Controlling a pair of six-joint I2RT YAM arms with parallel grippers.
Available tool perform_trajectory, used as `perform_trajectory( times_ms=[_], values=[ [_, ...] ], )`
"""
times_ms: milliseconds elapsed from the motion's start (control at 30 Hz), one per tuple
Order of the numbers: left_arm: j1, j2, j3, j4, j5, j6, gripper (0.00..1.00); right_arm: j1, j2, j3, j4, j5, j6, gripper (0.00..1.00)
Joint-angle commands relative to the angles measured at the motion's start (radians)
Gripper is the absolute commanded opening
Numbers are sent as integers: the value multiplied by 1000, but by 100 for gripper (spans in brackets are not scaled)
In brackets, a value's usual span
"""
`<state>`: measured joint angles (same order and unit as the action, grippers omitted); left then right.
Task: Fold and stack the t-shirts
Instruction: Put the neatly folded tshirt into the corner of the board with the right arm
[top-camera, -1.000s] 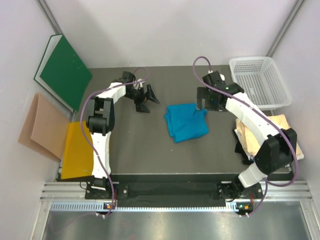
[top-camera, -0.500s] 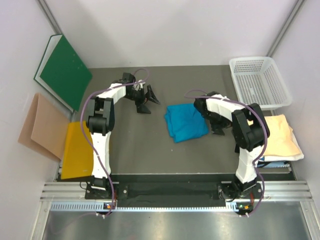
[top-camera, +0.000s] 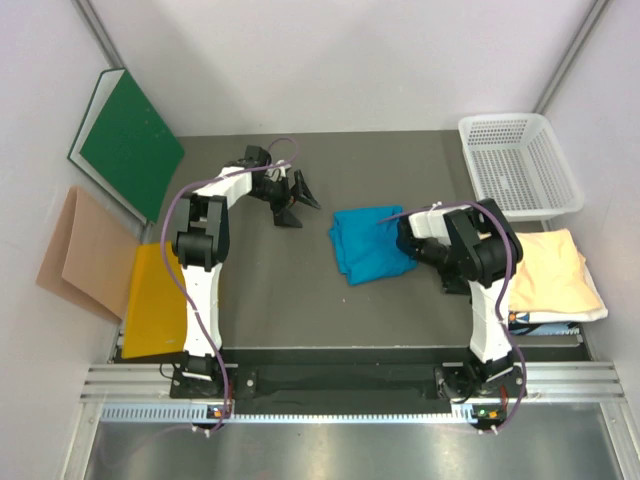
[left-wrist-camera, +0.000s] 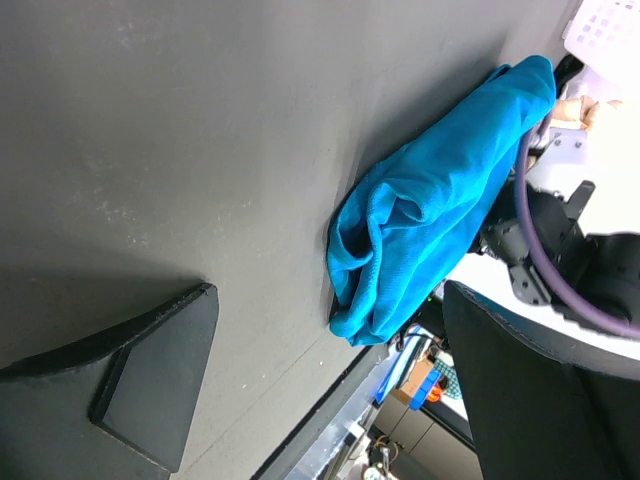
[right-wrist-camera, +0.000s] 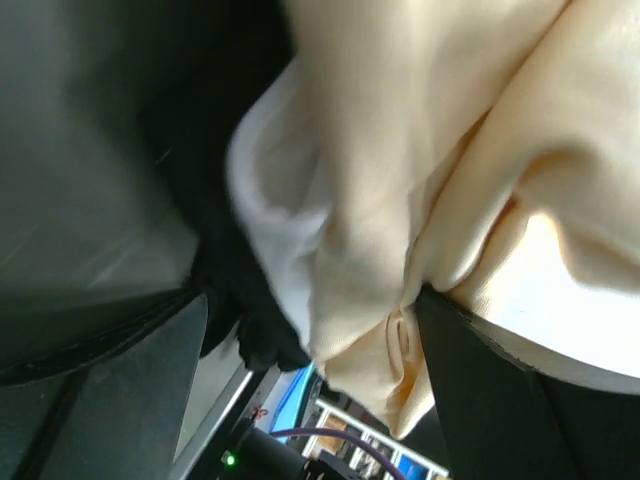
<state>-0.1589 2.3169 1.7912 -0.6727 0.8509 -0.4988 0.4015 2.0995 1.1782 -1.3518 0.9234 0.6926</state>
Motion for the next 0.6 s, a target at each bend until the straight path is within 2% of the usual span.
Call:
perform_trajectory(
  times_ms=[0, 33, 67, 133, 167, 267, 367, 567],
  values=[
    [-4, -16, -9, 19, -15, 19, 99, -102, 51, -52, 110, 9, 41, 76],
    [-4, -19, -9, 16, -16, 20, 99, -119, 53, -51, 117, 5, 25, 69],
    [-4, -19, -9, 16, -18, 20, 99, -133, 54, -49, 115, 8, 22, 52],
    [-4, -21, -9, 16, -19, 22, 99, -158, 45, -52, 144, 8, -7, 34],
    [-4, -19, -9, 12, -19, 25, 99, -164, 34, -55, 152, 8, -27, 9],
    [-4, -21, -7, 12, -26, 26, 99, -176, 14, -61, 189, -11, -70, 0],
    [-4, -19, -7, 12, -29, 26, 99, -162, -13, -58, 212, -46, -105, 0],
    [-4, -14, -9, 5, -35, 32, 99, -27, -50, 53, 197, -167, -160, 0]
  ],
)
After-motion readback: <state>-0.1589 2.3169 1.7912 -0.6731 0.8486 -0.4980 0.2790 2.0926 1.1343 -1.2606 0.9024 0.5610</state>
